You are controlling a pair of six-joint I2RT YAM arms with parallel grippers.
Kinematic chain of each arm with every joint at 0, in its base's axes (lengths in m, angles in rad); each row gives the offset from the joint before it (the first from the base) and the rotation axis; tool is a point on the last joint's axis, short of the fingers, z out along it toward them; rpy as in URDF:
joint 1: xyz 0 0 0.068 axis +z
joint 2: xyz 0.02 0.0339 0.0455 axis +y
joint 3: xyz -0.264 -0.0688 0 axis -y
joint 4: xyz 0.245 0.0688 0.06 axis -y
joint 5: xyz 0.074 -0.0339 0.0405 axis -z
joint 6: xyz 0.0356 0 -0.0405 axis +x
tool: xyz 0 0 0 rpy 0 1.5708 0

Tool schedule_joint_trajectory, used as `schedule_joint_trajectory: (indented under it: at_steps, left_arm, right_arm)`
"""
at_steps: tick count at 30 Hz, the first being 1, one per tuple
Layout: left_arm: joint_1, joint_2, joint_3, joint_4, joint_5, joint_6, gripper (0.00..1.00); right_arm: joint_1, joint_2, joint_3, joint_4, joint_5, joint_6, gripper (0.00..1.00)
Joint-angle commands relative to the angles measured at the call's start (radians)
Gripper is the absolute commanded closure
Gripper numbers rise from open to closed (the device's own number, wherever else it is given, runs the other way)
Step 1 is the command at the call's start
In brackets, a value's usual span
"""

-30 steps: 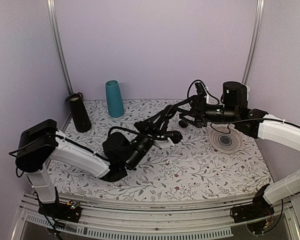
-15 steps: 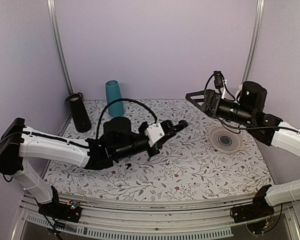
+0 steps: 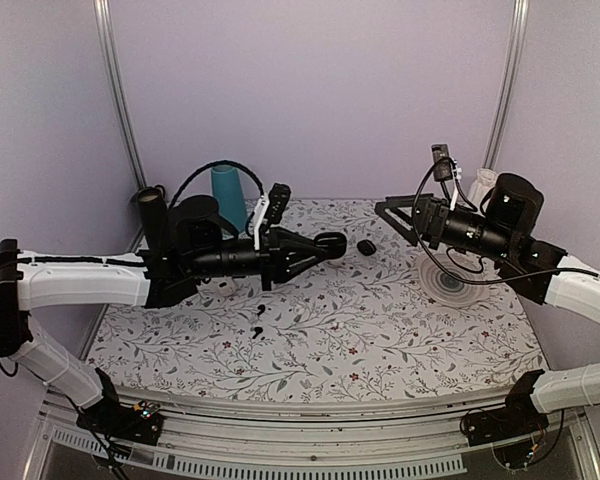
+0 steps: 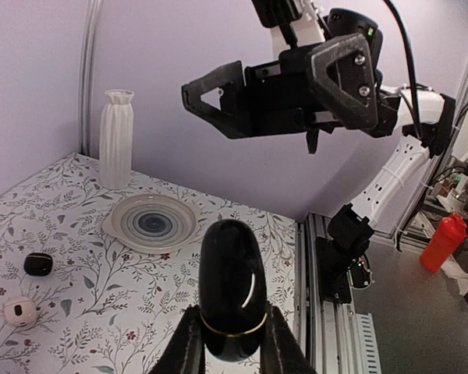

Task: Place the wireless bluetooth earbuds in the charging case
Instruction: Pass from the left arm to the right

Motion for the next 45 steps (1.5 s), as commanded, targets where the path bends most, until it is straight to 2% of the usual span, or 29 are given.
schedule_joint_trajectory:
  at_steps: [1, 7, 10, 14, 17, 21, 23, 27, 31, 41, 45]
  left_arm:
    - [0.031, -0.023, 0.001, 0.018, 0.140, -0.171, 0.88]
    - [0.030, -0.048, -0.030, 0.012, 0.000, -0.122, 1.00]
    - [0.011, -0.058, -0.028, -0.025, -0.164, -0.035, 1.00]
    - [-0.128, -0.051, -0.014, -0.061, -0.621, 0.273, 1.00]
    - [-0.208, -0.006, -0.004, -0.004, -0.916, 0.484, 1.00]
    - [-0.274, 0.066, -0.016, 0.182, -1.147, 0.766, 1.00]
    - [-0.294, 0.110, -0.027, 0.348, -1.237, 0.945, 1.00]
    - [-0.321, 0.205, -0.045, 0.615, -1.336, 1.227, 1.00]
    - [-0.341, 0.279, -0.069, 0.864, -1.341, 1.447, 1.00]
    - [-0.369, 0.440, -0.062, 1.202, -1.293, 1.764, 1.00]
    - [-0.370, 0.474, -0.056, 1.227, -1.284, 1.795, 1.00]
  right_arm:
    - [-0.002, 0.040, -0.002, 0.040, -0.120, -0.005, 0.15]
    - [0.001, 0.086, 0.041, -0.022, -0.124, 0.115, 0.18]
    - [0.005, 0.092, 0.054, -0.037, -0.106, 0.192, 0.19]
    - [0.021, 0.113, 0.084, -0.058, -0.073, 0.325, 0.22]
    - [0.029, 0.163, 0.137, -0.098, -0.083, 0.381, 0.27]
    - [0.031, 0.226, 0.202, -0.161, -0.096, 0.409, 0.31]
    - [0.033, 0.244, 0.207, -0.162, -0.094, 0.424, 0.33]
    - [0.042, 0.283, 0.205, -0.153, -0.080, 0.467, 0.36]
    - [0.066, 0.303, 0.192, -0.114, -0.035, 0.503, 0.36]
    - [0.135, 0.374, 0.173, -0.024, 0.041, 0.573, 0.41]
    - [0.136, 0.386, 0.176, -0.012, 0.050, 0.573, 0.43]
